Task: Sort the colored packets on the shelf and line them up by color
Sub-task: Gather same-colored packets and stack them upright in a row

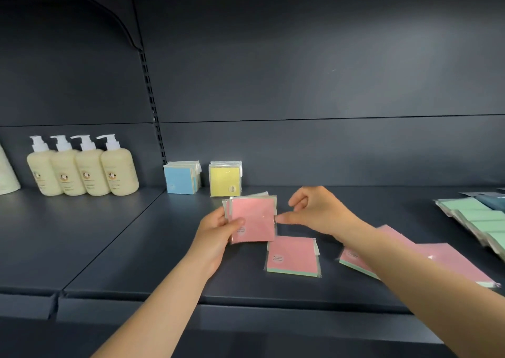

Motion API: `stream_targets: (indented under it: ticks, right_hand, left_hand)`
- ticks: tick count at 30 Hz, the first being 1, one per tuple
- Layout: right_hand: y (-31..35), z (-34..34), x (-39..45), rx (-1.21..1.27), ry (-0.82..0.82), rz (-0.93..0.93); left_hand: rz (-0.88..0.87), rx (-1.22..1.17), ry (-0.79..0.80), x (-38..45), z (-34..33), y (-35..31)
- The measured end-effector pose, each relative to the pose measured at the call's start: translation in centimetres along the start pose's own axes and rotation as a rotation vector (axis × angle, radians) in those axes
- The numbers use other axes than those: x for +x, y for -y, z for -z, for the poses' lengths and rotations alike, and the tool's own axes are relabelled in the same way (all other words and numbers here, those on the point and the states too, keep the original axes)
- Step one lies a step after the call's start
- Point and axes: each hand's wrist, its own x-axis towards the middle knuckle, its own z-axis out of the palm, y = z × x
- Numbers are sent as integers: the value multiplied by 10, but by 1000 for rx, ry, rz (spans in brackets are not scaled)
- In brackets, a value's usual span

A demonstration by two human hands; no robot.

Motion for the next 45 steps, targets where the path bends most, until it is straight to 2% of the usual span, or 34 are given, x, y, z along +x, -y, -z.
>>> stream_targets:
  ticks: [4,7,9,15,18,22,25,28,32,35,38,41,45]
  right_hand:
    - [-9,12,-18,-422,349,-75]
    - [-6,4,-25,-642,459,-47]
    - [-5,5,-23,-647,476,-66]
    - [-13,12,-12,-432,485,-152]
    - [-16,10,-16,-226,373,-137]
    - [-16,-3,-22,274,33,36]
    - [-15,-22,-22,484,-36,47]
    - [-12,-43,-14,570,-111,-17]
    - [-5,-72,-8,636,-240,-71]
    - [-1,-93,-3,769,-183,-90]
    - [-1,-104,6,706,-185,-79]
    - [-2,-106,21,672,-282,-131]
    - [-2,-104,50,688,-426,-169]
  left_hand:
    - [-23,-59,-81,2,2,-1]
    - [-18,-87,-73,3,4,1]
    - [-14,-94,-66,2,4,1]
    - [-13,-104,-52,0,3,0]
    - [-5,-94,-58,-1,2,-1]
    - [2,-28,-32,0,1,-1]
    - [-5,-26,54,-2,-1,-3]
    - [-8,-2,156,-8,-4,-3]
    - [-11,137,166,-3,-6,0]
    - [-10,174,200,3,-7,3]
    - [-25,264,229,15,-8,8]
    - [-85,339,199,31,-18,11]
    - [-208,378,68,56,-43,10]
